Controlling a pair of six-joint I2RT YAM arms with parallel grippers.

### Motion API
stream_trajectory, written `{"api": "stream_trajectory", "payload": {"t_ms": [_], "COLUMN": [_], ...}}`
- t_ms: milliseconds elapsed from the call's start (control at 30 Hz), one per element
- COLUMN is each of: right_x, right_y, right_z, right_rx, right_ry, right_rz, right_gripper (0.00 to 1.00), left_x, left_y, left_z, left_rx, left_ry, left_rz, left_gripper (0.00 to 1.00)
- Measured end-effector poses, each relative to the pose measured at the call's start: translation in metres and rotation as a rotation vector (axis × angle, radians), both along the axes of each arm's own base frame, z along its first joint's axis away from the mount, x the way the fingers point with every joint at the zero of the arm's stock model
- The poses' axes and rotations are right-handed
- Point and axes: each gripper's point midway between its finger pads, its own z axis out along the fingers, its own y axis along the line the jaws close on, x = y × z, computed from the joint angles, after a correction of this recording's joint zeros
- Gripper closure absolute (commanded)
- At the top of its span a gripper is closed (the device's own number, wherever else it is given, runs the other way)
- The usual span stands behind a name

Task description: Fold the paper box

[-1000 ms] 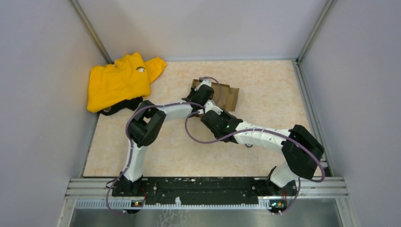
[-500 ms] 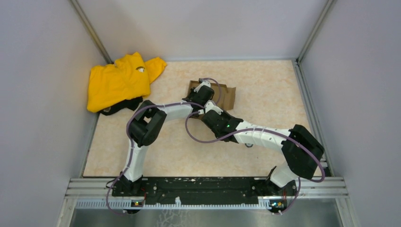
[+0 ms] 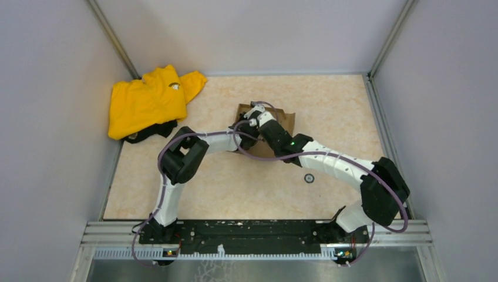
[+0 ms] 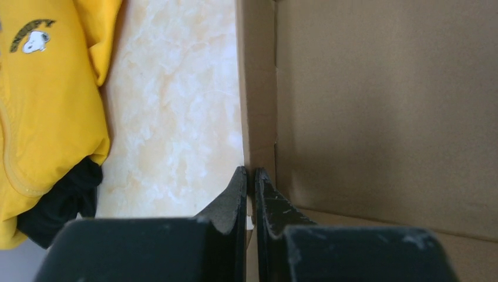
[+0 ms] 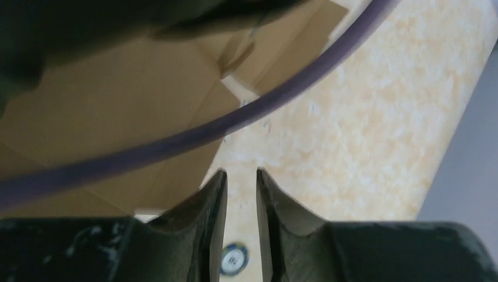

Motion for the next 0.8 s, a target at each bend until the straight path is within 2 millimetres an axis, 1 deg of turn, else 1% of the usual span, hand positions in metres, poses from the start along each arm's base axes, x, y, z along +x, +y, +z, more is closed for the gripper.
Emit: {"api": "stream_trajectory", "payload": {"t_ms": [67,100,200,267,333,400,500,667,700,800], "right_x": [0.017,0.025,0.040,0.044,0.048,0.053,0.062,0.061,0.061,0.059], "right_y": [0.009,0.014,0.020,0.023,0.024,0.021,0.010,0.009,0.010,0.011], "right_z": [0.022,0.037,0.072,0.089,0.098,0.103,0.104,0.097,0.096,0.090], "right_rx": [0.137,0.211,0.341,0.414,0.460,0.497,0.541,0.613,0.633,0.679], "right_ry": [-0.049,-0.081,-0.158,-0.189,-0.200,-0.203,-0.191,-0.120,-0.105,-0.068], "right_rz": [-0.048,-0.059,-0.086,-0.091,-0.094,-0.113,-0.155,-0.169,-0.170,-0.175], "right_gripper": [0.72,0.71,0.68,0.68,0.68,0.68,0.68,0.66,0.66,0.58], "left_x": [-0.008,-0.011,-0.022,-0.027,-0.031,-0.035,-0.041,-0.054,-0.056,-0.060], "left_y": [-0.008,-0.011,-0.020,-0.023,-0.024,-0.024,-0.023,-0.016,-0.015,-0.012], "left_z": [-0.001,-0.002,-0.002,-0.002,-0.002,-0.002,-0.001,-0.001,-0.001,-0.001], "left_rx": [0.014,0.017,0.022,0.022,0.018,0.010,-0.005,-0.024,-0.029,-0.049], "left_ry": [0.005,0.004,0.007,0.008,0.011,0.017,0.029,0.065,0.073,0.081], "left_rz": [-0.026,-0.033,-0.063,-0.080,-0.094,-0.110,-0.139,-0.190,-0.199,-0.219], "left_gripper": [0.96,0.97,0.97,0.97,0.97,0.96,0.96,0.95,0.94,0.91]}}
